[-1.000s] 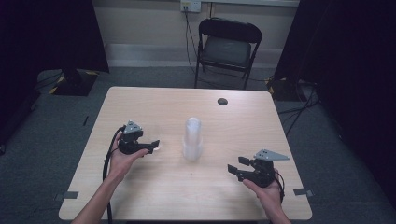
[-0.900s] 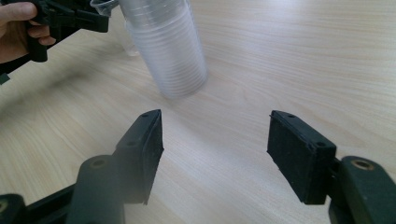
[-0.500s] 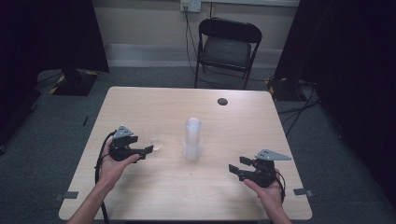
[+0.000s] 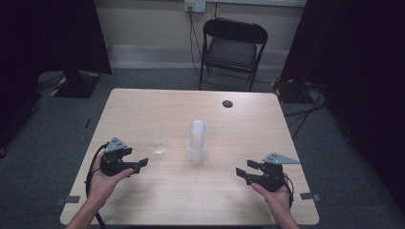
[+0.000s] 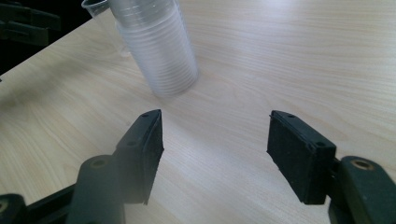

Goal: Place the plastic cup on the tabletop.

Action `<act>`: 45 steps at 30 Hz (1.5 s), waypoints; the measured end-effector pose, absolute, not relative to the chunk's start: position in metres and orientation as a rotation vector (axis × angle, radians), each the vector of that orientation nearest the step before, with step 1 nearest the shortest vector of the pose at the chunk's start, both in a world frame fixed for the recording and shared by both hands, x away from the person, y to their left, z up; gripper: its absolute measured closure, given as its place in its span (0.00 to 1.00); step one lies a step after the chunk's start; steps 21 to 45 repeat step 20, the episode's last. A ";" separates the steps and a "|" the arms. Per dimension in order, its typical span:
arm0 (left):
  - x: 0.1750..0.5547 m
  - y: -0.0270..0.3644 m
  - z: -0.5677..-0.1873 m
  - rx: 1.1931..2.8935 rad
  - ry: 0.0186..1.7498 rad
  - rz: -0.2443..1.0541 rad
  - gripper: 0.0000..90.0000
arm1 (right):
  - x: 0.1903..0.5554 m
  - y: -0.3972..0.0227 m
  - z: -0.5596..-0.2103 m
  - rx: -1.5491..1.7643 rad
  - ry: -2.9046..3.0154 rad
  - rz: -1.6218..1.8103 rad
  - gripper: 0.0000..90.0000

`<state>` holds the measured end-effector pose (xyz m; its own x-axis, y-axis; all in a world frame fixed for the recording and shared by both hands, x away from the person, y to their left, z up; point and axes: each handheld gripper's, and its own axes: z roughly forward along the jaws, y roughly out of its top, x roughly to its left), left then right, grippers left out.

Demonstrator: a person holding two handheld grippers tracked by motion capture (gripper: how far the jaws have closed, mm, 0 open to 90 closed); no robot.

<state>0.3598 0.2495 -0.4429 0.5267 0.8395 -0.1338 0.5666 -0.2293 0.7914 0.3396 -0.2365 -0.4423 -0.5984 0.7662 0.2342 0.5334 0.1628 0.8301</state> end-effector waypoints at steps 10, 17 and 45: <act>0.320 0.237 -0.446 1.937 1.116 0.382 0.22 | 0.339 -0.238 -0.446 1.280 2.192 1.394 0.40; 0.312 0.238 -0.460 1.924 1.104 0.386 0.22 | 0.340 -0.240 -0.450 1.291 2.192 1.371 0.39; 0.314 0.239 -0.464 1.918 1.116 0.389 0.22 | 0.341 -0.239 -0.452 1.276 2.197 1.340 0.38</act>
